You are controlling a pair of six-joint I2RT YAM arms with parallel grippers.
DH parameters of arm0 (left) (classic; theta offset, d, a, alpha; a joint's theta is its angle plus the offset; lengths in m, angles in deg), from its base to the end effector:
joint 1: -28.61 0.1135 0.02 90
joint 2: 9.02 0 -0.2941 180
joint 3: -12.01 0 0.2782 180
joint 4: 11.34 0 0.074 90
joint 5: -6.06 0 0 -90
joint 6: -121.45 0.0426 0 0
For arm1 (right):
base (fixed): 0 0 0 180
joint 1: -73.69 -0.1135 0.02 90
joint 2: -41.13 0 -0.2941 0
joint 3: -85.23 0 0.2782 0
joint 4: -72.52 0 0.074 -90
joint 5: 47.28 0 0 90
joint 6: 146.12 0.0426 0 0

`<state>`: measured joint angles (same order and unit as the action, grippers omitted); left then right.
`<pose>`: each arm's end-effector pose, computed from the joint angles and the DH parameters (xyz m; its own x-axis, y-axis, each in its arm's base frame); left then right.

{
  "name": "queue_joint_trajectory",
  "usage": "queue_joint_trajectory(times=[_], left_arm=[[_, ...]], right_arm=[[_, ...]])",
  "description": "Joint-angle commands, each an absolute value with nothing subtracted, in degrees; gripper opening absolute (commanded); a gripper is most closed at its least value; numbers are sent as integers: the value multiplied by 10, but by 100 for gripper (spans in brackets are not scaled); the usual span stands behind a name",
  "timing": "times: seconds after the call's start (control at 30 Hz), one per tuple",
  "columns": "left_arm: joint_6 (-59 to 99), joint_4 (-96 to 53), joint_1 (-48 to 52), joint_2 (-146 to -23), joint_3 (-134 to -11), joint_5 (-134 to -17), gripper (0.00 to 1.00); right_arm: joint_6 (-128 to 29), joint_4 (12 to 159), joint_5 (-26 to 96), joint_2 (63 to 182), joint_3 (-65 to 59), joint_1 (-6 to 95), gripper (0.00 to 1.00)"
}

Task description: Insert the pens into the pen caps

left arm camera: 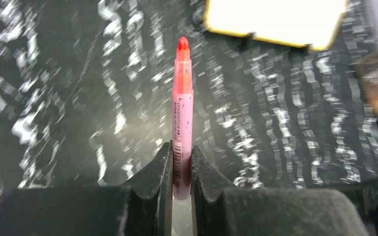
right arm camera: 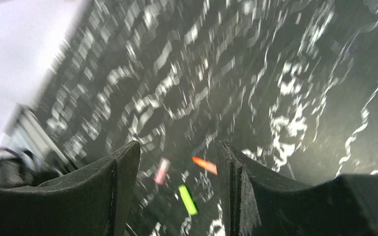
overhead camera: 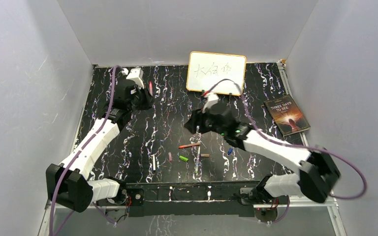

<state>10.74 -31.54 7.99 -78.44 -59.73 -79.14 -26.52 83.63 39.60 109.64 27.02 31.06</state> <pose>0.2846 -0.1109 0.3643 -0.4192 -0.2188 -0.8811 0.2964 0.8844 -0.3606 0.2151 0.2011 0.2949 -0.5860 0.1310 -0.7997 -0.4878 0.7311 0.4771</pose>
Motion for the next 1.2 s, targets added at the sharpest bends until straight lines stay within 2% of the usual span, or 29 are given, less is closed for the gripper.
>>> queue_joint_trajectory(times=[0.0, 0.17, 0.43, 0.87, 1.17], left_arm=[[117, -440, 115, -807, -609, -871, 0], [106, -438, 143, -806, -586, -860, 0], [123, -467, 160, -803, -590, -878, 0], [135, -484, 169, -798, -585, -872, 0], [143, -488, 171, -799, -586, -868, 0]], right_arm=[[-311, 994, 470, 1206, 179, 217, 55], [-287, 1047, 501, 1309, 99, 154, 62], [-291, 1110, 509, 1434, 5, 108, 50], [-291, 1114, 501, 1500, -42, 91, 47], [-287, 1172, 515, 1541, -97, 89, 42]])
